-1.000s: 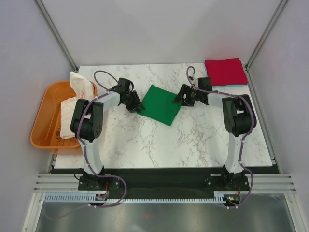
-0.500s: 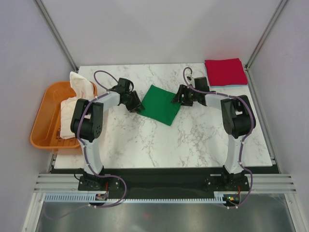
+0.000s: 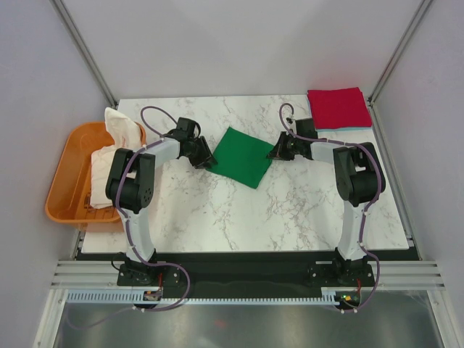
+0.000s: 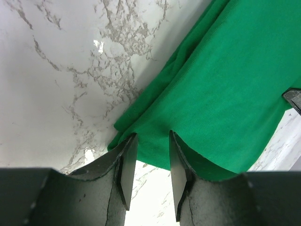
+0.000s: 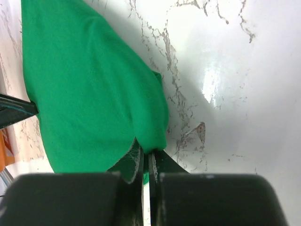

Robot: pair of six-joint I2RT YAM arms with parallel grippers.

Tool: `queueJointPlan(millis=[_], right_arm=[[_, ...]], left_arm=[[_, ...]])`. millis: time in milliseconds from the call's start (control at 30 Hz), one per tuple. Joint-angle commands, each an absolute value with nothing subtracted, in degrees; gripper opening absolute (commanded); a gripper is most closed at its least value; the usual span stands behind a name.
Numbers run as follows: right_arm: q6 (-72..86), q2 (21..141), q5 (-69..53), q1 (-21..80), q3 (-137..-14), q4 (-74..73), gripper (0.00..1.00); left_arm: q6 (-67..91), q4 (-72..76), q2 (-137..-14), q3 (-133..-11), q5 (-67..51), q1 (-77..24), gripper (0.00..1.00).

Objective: Fold and stack the t-shirts
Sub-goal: Neatly place the folded tshirt to the corner

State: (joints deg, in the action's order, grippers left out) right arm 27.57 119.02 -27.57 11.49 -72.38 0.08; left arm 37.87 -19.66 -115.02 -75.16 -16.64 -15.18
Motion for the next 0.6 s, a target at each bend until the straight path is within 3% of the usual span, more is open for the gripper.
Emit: queueJointPlan(millis=[0,167,567], right_arm=[[26.11,119.09,-27.16,11.16,-72.60,-0.35,0.00],[25.84,115.58,-25.49,13.18,-74.43,-3.32,0.00],[22.94,110.05,-5.63,23.90,-77.78,-12.83,0.00]], left_arm=[[36.04,-23.64,-119.09,-71.28,-11.51,-15.29,0.43],[36.21,-23.73,-116.90,-70.84,-13.80,-15.38,0.43],[34.72,-26.01,-114.61,-73.83,-14.06,-15.29,0.46]])
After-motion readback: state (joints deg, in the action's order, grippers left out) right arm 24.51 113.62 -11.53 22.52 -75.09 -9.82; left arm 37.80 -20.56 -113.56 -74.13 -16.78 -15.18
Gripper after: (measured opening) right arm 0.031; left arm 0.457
